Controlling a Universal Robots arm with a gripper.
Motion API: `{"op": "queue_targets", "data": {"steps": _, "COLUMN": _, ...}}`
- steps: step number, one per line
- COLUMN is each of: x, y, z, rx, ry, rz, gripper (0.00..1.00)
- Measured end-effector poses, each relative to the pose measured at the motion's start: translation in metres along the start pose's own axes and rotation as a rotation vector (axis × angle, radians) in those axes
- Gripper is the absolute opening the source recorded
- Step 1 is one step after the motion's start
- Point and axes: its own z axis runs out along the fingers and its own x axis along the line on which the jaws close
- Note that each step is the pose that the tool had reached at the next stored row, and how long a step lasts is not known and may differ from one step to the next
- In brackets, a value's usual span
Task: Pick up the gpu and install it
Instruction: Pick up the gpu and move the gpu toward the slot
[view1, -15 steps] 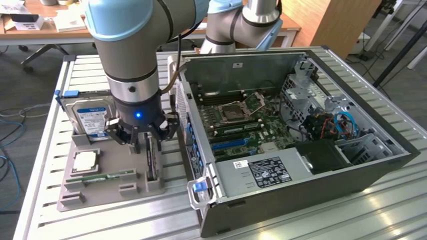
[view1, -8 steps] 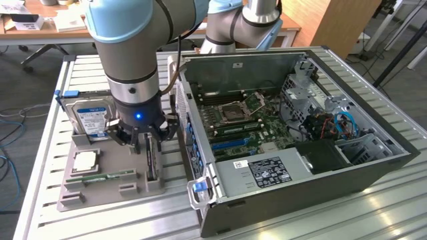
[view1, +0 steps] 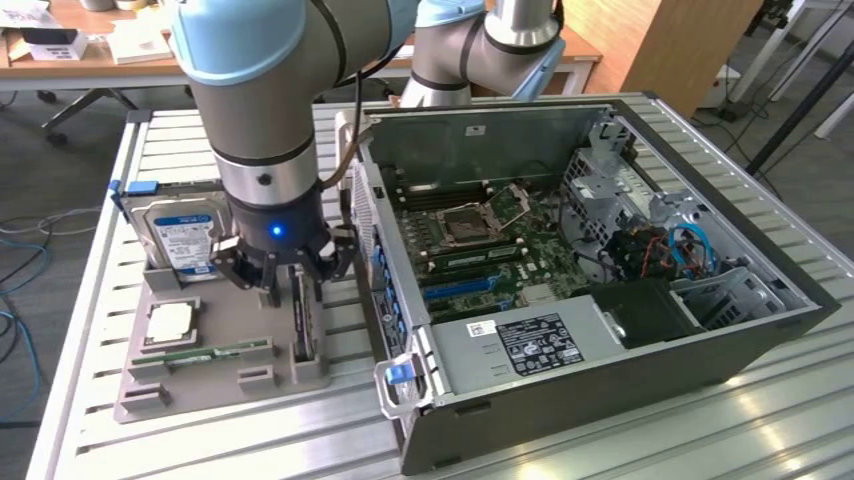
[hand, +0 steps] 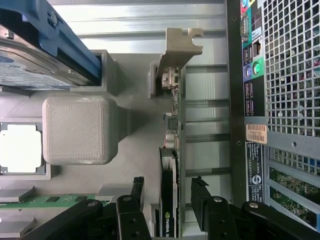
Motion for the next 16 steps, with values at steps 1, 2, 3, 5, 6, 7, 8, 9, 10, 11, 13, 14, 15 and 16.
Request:
{"op": "queue_targets", "data": {"steps": 1, "x": 0.0001, "y": 0.0008, "z": 0.0001, "rx": 0.0000, "ry": -0.0001, "rz": 0.000, "gripper": 0.51}}
{"op": "queue_targets", "data": {"steps": 2, "x": 0.0001, "y": 0.0014, "z": 0.0001, "rx": 0.0000, "ry": 0.0000, "rz": 0.000, "gripper": 0.51}}
{"op": "queue_targets", "data": {"steps": 3, "x": 0.0001, "y": 0.0016, "z": 0.0002, "rx": -0.0001, "ry": -0.0001, "rz": 0.000, "gripper": 0.51}}
{"op": "queue_targets", "data": {"steps": 5, "x": 0.0001, "y": 0.0016, "z": 0.0002, "rx": 0.0000, "ry": 0.0000, "rz": 0.000, "gripper": 0.51}}
{"op": "queue_targets", "data": {"steps": 6, "x": 0.0001, "y": 0.0017, "z": 0.0002, "rx": 0.0000, "ry": 0.0000, "rz": 0.000, "gripper": 0.51}}
{"op": "queue_targets", "data": {"steps": 7, "x": 0.0002, "y": 0.0017, "z": 0.0002, "rx": 0.0000, "ry": 0.0000, "rz": 0.000, "gripper": 0.51}}
{"op": "queue_targets", "data": {"steps": 8, "x": 0.0001, "y": 0.0017, "z": 0.0002, "rx": 0.0000, "ry": 0.0000, "rz": 0.000, "gripper": 0.51}}
{"op": "queue_targets", "data": {"steps": 9, "x": 0.0001, "y": 0.0017, "z": 0.0002, "rx": 0.0000, "ry": 0.0000, "rz": 0.000, "gripper": 0.51}}
{"op": "queue_targets", "data": {"steps": 10, "x": 0.0001, "y": 0.0017, "z": 0.0002, "rx": -0.0001, "ry": 0.0000, "rz": 0.000, "gripper": 0.51}}
{"op": "queue_targets", "data": {"steps": 11, "x": 0.0001, "y": 0.0017, "z": 0.0002, "rx": 0.0000, "ry": 0.0000, "rz": 0.000, "gripper": 0.51}}
{"op": "queue_targets", "data": {"steps": 13, "x": 0.0001, "y": 0.0017, "z": 0.0002, "rx": 0.0000, "ry": 0.0000, "rz": 0.000, "gripper": 0.49}}
{"op": "queue_targets", "data": {"steps": 14, "x": 0.0001, "y": 0.0017, "z": 0.0002, "rx": 0.0000, "ry": 0.0000, "rz": 0.000, "gripper": 0.49}}
{"op": "queue_targets", "data": {"steps": 15, "x": 0.0001, "y": 0.0017, "z": 0.0002, "rx": 0.0000, "ry": 0.0000, "rz": 0.000, "gripper": 0.42}}
{"op": "queue_targets", "data": {"steps": 16, "x": 0.0001, "y": 0.0017, "z": 0.0002, "rx": 0.0000, "ry": 0.0000, "rz": 0.000, "gripper": 0.42}}
